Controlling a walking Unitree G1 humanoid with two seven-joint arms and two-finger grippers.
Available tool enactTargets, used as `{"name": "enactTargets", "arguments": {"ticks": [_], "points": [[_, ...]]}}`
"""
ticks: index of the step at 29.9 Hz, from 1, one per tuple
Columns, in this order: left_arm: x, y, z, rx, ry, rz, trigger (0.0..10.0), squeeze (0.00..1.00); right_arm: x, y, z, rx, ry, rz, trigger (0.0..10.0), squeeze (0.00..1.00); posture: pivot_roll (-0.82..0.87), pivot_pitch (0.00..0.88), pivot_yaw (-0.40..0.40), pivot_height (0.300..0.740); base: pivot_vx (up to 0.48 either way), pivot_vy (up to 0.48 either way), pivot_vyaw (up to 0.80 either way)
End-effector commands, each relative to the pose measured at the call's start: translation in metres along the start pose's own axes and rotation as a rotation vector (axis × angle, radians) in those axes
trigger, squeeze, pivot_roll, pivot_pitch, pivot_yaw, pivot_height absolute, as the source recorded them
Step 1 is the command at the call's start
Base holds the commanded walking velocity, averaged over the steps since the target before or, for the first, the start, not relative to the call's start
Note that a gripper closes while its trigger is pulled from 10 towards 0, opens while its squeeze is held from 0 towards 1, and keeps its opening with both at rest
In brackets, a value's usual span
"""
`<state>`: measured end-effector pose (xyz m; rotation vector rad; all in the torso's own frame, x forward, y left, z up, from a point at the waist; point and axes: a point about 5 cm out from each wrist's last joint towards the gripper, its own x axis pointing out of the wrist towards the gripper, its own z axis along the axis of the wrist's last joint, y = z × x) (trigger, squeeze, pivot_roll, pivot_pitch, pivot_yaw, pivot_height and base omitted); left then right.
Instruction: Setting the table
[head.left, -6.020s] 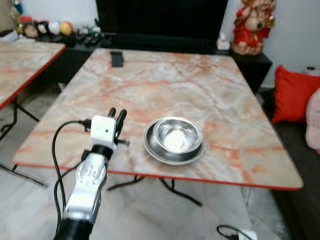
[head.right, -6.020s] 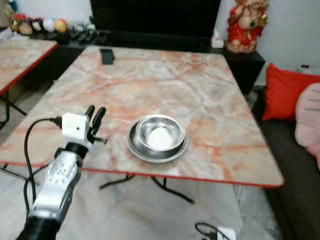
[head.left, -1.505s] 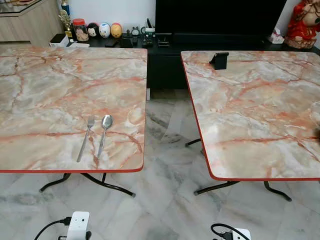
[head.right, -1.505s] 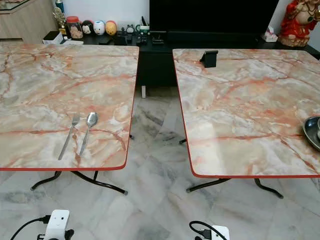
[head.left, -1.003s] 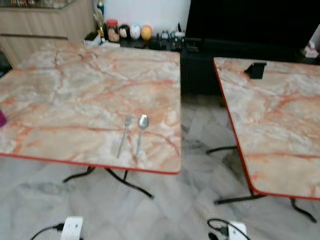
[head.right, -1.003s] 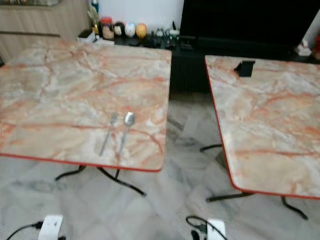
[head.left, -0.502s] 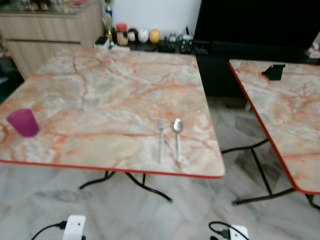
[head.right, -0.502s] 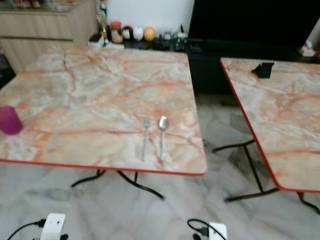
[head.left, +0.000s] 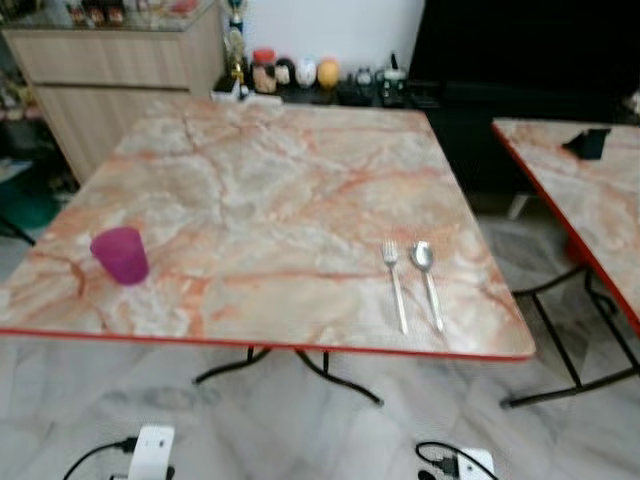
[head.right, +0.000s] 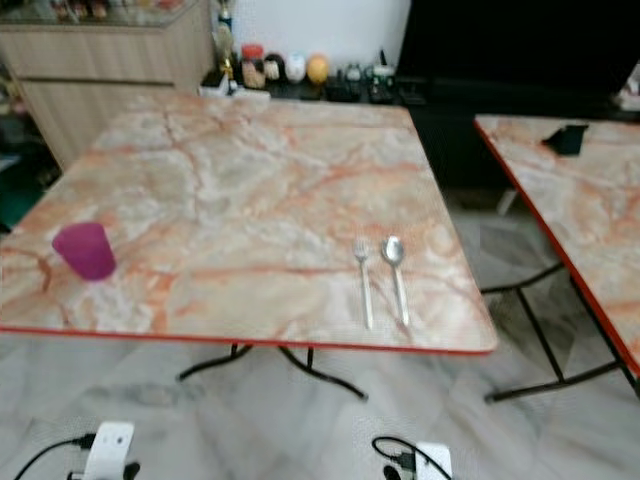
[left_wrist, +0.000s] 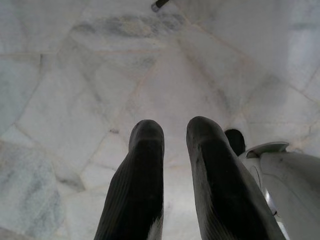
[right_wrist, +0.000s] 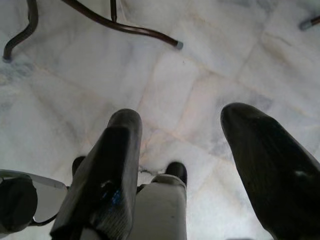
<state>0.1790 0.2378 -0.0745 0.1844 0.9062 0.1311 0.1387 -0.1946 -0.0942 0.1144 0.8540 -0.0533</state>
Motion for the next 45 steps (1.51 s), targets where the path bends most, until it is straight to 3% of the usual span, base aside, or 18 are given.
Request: {"name": "enactTargets", "arguments": {"ticks": [1,13,20,26,29,30,31,33,35,36,38,45], "points": [[0.000,-0.008,0.001,-0.004,-0.003,-0.029,10.0,0.00,-0.003,-0.009,-0.004,0.000,0.014,-0.025,10.0,0.00,0.08,0.000,-0.034,0.731,0.000,0.000,0.00],[0.000,-0.011,-0.001,-0.010,-0.007,-0.046,10.0,0.00,-0.004,-0.008,-0.002,-0.007,-0.022,-0.016,10.0,0.00,0.08,0.000,-0.037,0.731,0.000,0.000,0.00],[-0.001,-0.013,-0.004,0.001,-0.005,-0.054,10.0,0.00,-0.004,-0.004,0.006,-0.151,-0.094,0.046,10.0,0.00,0.07,0.000,-0.037,0.731,0.000,0.000,0.00],[-0.002,-0.014,-0.005,0.015,-0.002,-0.061,10.0,0.00,-0.006,-0.005,0.009,-0.117,-0.152,0.022,10.0,0.00,0.07,0.000,-0.035,0.731,0.000,0.000,0.00],[-0.002,-0.013,-0.008,0.021,0.001,-0.060,10.0,0.00,-0.007,-0.003,0.010,-0.150,-0.173,0.052,10.0,0.00,0.06,0.000,-0.034,0.731,0.000,0.000,0.00],[-0.002,-0.012,-0.009,0.023,0.003,-0.059,10.0,0.00,0.006,0.008,0.061,-0.232,-0.342,0.023,10.0,0.00,0.06,0.000,-0.033,0.731,0.000,0.000,0.00],[-0.002,-0.012,-0.009,0.023,0.003,-0.059,10.0,0.00,0.006,0.008,0.061,-0.232,-0.342,0.023,10.0,0.00,0.06,0.000,-0.033,0.731,0.000,0.000,0.00],[-0.003,-0.011,-0.010,0.026,0.005,-0.057,10.0,0.00,0.001,0.015,0.096,-0.162,-0.574,0.062,10.0,0.00,0.06,0.000,-0.030,0.731,0.000,0.000,0.00],[-0.003,-0.011,-0.010,0.028,0.005,-0.057,10.0,0.00,-0.003,0.006,0.099,-0.135,-0.613,0.025,10.0,0.00,0.06,0.000,-0.028,0.731,0.000,0.000,0.00],[-0.003,-0.012,-0.010,0.034,0.004,-0.062,10.0,0.00,-0.005,-0.007,0.100,-0.135,-0.615,-0.014,10.0,0.00,0.06,0.000,-0.028,0.731,0.000,0.000,0.00],[-0.003,-0.012,-0.009,0.038,0.003,-0.066,10.0,0.00,-0.005,-0.012,0.101,-0.144,-0.609,-0.029,10.0,0.00,0.06,0.000,-0.027,0.731,0.000,0.000,0.00],[-0.002,-0.013,-0.007,0.042,-0.004,-0.070,10.0,0.00,-0.012,-0.008,0.123,-0.231,-0.717,-0.033,10.0,0.00,0.06,0.000,-0.030,0.731,0.000,0.000,0.00]]}}
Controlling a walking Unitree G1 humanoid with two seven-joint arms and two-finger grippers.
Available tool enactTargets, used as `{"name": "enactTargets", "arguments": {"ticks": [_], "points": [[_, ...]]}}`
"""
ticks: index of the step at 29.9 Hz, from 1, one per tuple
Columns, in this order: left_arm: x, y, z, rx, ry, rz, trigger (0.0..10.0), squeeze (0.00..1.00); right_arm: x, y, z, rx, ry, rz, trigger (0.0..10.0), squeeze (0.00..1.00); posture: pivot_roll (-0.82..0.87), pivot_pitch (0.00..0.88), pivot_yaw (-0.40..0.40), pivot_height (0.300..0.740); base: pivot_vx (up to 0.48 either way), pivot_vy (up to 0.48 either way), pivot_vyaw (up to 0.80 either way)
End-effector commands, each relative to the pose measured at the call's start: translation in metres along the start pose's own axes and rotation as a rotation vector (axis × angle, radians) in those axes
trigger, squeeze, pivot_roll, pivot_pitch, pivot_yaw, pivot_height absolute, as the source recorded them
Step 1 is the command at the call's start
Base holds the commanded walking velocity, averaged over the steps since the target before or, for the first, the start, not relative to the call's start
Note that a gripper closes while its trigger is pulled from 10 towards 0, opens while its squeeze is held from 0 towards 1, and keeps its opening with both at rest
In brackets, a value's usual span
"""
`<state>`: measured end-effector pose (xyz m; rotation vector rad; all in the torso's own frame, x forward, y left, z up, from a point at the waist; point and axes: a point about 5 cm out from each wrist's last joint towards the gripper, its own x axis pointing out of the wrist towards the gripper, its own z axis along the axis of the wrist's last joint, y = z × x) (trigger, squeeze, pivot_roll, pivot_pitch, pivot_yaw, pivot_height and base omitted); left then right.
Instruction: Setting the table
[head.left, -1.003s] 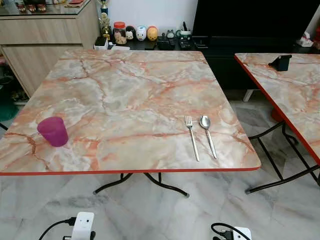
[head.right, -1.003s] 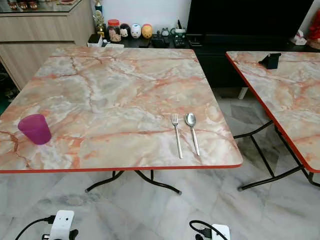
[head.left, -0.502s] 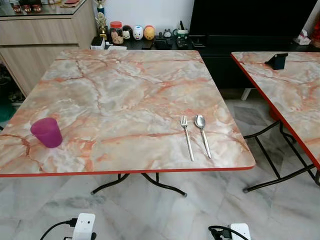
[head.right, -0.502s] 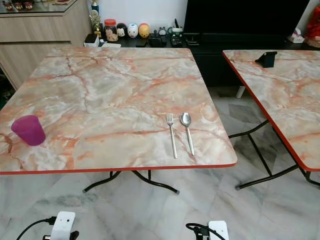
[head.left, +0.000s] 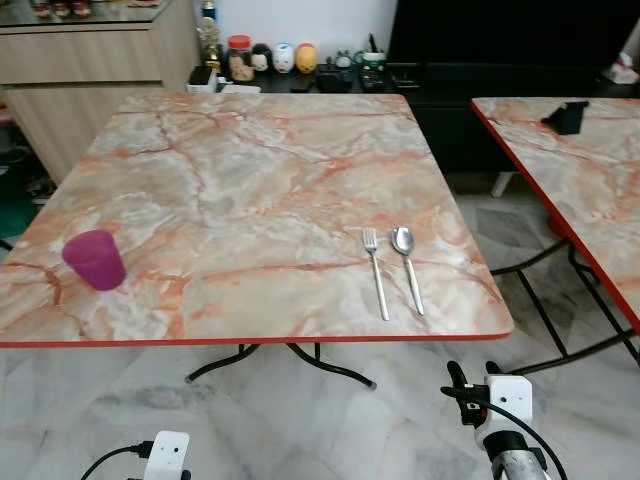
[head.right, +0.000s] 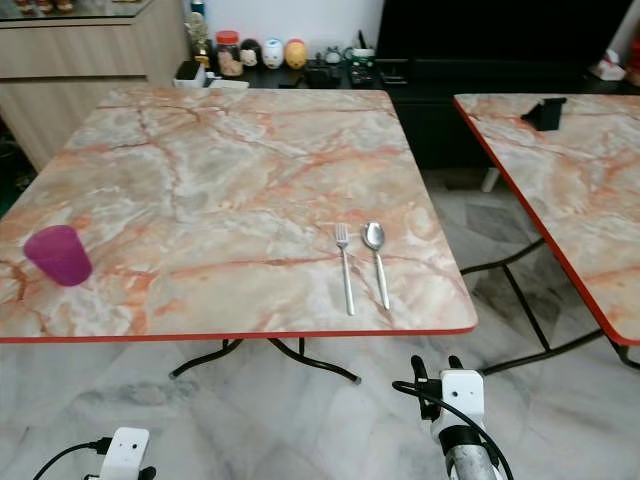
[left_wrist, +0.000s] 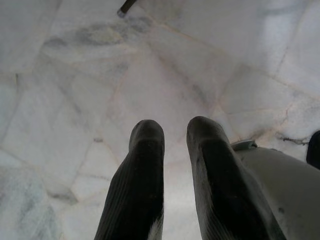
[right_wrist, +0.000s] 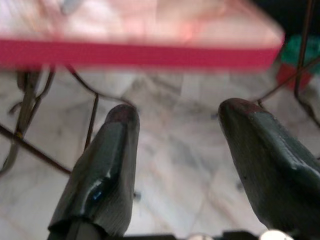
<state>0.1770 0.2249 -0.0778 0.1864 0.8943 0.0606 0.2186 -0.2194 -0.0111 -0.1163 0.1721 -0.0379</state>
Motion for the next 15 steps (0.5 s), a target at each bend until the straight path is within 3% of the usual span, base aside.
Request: {"name": "enactTargets", "arguments": {"ticks": [1,8,11,12,15], "points": [[-0.001,0.000,-0.005,0.012,0.015,-0.011,10.0,0.00,0.001,0.002,0.007,-0.024,-0.042,0.016,10.0,0.00,0.06,0.000,-0.030,0.731,0.000,0.000,0.00],[-0.001,0.001,-0.005,0.012,0.013,-0.004,10.0,0.00,-0.013,0.001,0.018,-0.055,-0.125,-0.005,10.0,0.00,0.05,0.000,-0.025,0.731,0.000,0.000,0.00],[-0.001,0.003,-0.004,0.006,0.005,0.006,10.0,0.00,-0.004,-0.009,0.046,-0.066,-0.230,-0.059,10.0,0.00,0.04,0.000,-0.022,0.731,0.000,0.000,0.00],[-0.001,0.003,-0.002,0.002,0.001,0.007,10.0,0.00,0.008,-0.014,0.067,-0.084,-0.291,-0.071,10.0,0.00,0.04,0.000,-0.022,0.731,0.000,0.000,0.00],[0.000,0.002,0.000,-0.005,-0.007,0.010,10.0,0.00,0.023,-0.015,0.084,-0.070,-0.327,-0.079,10.0,0.00,0.04,0.000,-0.024,0.731,0.000,0.000,0.00]]}}
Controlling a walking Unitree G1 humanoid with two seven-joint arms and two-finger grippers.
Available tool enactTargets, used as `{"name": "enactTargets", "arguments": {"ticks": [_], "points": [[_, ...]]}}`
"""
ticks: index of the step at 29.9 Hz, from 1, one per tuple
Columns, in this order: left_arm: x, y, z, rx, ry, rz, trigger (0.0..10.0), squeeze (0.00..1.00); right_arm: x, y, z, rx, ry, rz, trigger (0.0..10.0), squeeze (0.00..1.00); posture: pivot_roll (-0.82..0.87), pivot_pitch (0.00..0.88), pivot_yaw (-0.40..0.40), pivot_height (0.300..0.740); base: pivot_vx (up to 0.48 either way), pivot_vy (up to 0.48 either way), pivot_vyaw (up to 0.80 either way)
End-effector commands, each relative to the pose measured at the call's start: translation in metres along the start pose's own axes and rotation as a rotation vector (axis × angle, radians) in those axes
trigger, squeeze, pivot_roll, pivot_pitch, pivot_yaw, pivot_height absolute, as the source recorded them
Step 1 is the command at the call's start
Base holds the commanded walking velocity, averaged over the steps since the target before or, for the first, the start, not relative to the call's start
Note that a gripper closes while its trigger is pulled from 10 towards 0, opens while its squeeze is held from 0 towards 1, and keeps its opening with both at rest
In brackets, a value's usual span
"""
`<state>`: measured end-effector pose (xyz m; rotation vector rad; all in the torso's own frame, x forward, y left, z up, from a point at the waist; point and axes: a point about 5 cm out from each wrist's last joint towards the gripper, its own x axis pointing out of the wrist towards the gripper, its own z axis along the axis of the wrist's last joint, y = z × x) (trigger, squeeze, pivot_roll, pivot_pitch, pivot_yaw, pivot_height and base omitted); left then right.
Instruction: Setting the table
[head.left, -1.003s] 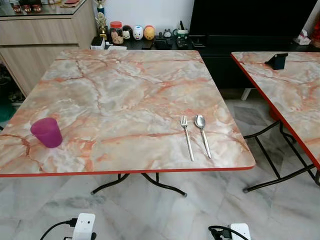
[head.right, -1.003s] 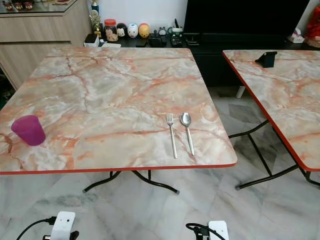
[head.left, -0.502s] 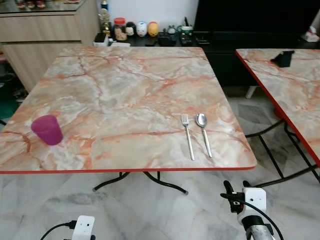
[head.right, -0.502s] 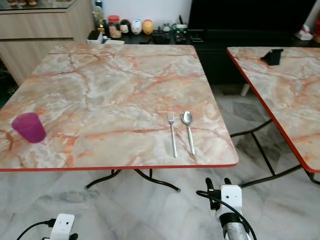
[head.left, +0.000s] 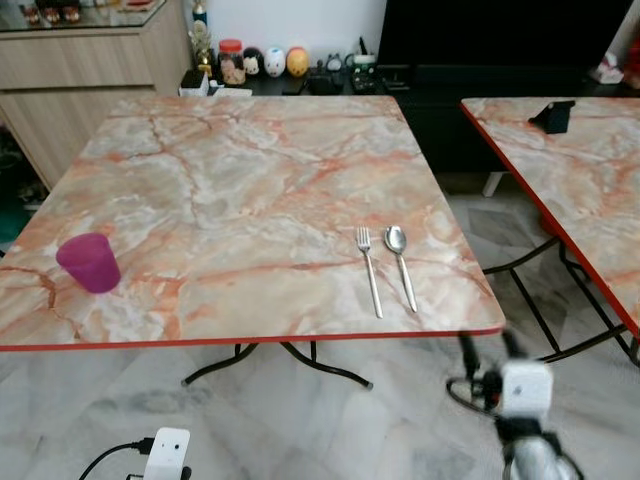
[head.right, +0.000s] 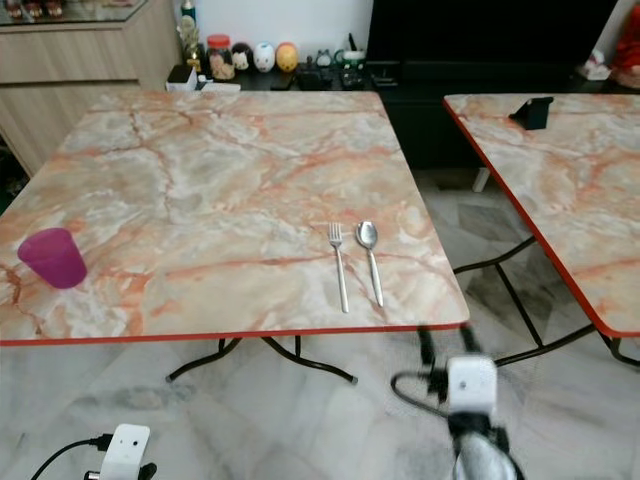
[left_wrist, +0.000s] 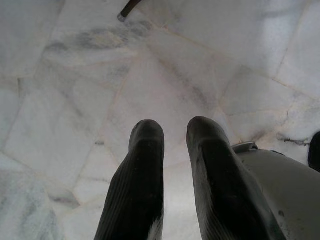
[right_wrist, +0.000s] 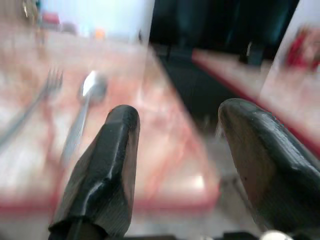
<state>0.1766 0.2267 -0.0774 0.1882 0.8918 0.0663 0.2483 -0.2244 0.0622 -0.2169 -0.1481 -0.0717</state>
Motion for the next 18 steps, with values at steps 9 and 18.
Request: {"name": "enactTargets", "arguments": {"ticks": [9,18], "points": [[0.001,-0.003,0.004,-0.019,-0.018,0.007,10.0,0.00,0.064,0.012,0.017,0.110,0.096,-0.061,10.0,0.00,0.05,0.000,-0.020,0.731,0.000,0.000,0.00],[0.000,-0.001,0.003,-0.035,-0.018,0.018,10.0,0.00,0.089,0.030,0.040,0.207,0.037,-0.055,10.0,0.00,0.05,0.000,-0.024,0.731,0.000,0.000,0.00]]}}
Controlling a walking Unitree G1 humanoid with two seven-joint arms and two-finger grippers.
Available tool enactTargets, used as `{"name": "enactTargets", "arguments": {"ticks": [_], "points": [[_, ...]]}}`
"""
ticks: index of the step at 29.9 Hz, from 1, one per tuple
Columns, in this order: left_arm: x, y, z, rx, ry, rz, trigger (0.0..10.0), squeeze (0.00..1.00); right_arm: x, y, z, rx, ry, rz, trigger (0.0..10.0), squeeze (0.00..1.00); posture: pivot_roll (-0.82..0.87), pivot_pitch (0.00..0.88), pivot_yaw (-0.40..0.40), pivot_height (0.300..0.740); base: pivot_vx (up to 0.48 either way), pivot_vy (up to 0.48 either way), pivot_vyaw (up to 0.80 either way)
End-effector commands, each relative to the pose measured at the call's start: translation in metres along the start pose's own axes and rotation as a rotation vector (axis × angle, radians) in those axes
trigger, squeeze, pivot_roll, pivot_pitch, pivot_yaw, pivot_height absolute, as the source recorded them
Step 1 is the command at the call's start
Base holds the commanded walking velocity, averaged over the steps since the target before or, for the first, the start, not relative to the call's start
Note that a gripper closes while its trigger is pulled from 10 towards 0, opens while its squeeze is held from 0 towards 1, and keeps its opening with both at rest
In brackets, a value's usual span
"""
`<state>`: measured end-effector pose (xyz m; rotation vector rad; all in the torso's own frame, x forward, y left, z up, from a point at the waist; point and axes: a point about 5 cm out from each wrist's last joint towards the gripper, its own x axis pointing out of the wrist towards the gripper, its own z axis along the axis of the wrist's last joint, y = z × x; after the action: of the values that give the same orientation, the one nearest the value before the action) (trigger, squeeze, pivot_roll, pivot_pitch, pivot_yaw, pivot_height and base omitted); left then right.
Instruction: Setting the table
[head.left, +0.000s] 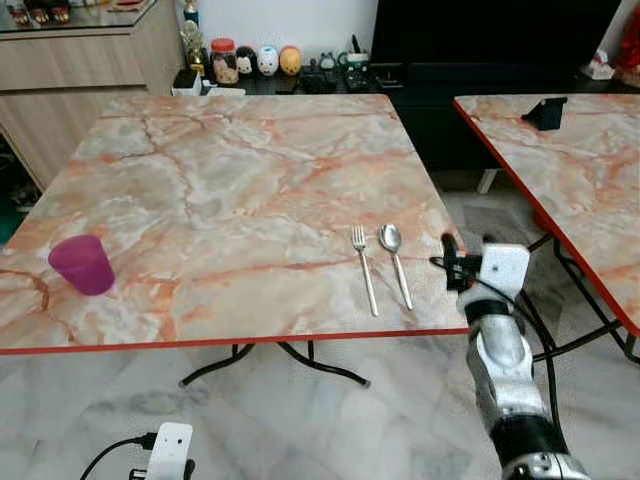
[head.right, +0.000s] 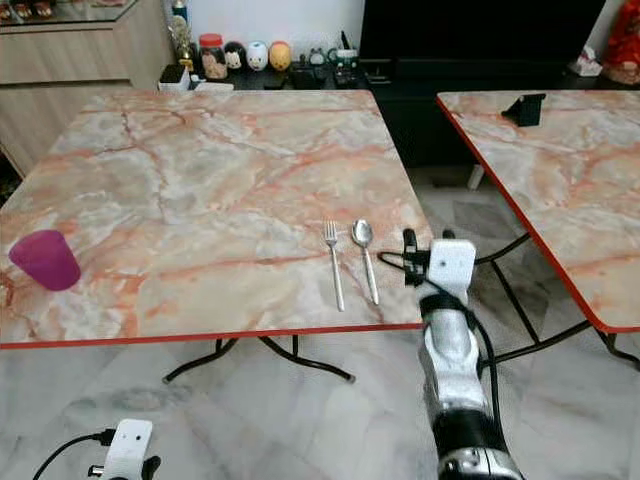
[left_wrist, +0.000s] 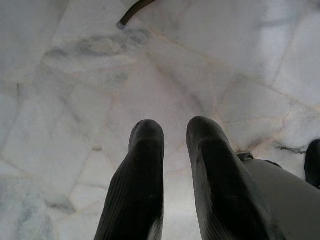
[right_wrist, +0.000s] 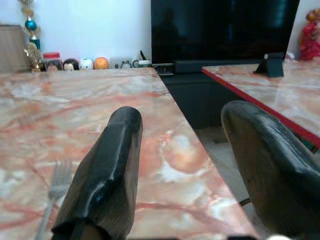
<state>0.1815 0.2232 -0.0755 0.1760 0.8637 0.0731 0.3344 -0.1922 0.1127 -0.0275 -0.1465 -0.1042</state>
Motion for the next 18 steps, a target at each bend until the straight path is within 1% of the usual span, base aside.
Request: {"name": "enactTargets", "arguments": {"ticks": [1,4,7,9,12,14,18], "points": [[-0.0006,0.0015,-0.0028,-0.020,0.009,0.016,10.0,0.00,-0.0016,0.0014,-0.0045,0.016,0.027,-0.008,10.0,0.00,0.05,0.000,-0.024,0.731,0.000,0.000,0.00],[-0.0006,0.0013,-0.0027,-0.020,0.008,0.015,10.0,0.00,-0.0032,0.0051,-0.0041,0.009,0.016,0.021,10.0,0.00,0.05,0.000,-0.025,0.731,0.000,0.000,0.00],[-0.0006,0.0015,-0.0026,-0.021,0.009,0.016,10.0,0.00,-0.0053,0.0028,-0.0045,-0.002,0.005,0.021,10.0,0.00,0.05,0.000,-0.025,0.731,0.000,0.000,0.79],[-0.0006,0.0012,-0.0028,-0.019,0.010,0.014,10.0,0.00,-0.0063,0.0003,-0.0056,0.012,0.009,0.011,10.0,0.00,0.05,0.000,-0.024,0.731,0.000,0.000,0.79],[-0.0004,0.0014,-0.0024,-0.020,0.011,0.015,10.0,0.00,-0.0066,-0.0014,-0.0057,0.005,0.007,0.010,10.0,0.00,0.05,0.000,-0.023,0.731,0.000,0.000,0.00],[-0.0004,0.0011,-0.0023,-0.020,0.010,0.013,10.0,0.00,-0.0066,-0.0020,-0.0052,0.034,0.003,0.002,10.0,0.00,0.05,0.000,-0.022,0.731,0.000,0.000,0.00],[-0.0002,0.0005,-0.0017,-0.023,0.007,0.011,10.0,0.00,-0.0064,0.0006,-0.0038,0.040,-0.008,0.015,10.0,0.00,0.05,0.000,-0.022,0.731,0.000,0.000,0.00]]}}
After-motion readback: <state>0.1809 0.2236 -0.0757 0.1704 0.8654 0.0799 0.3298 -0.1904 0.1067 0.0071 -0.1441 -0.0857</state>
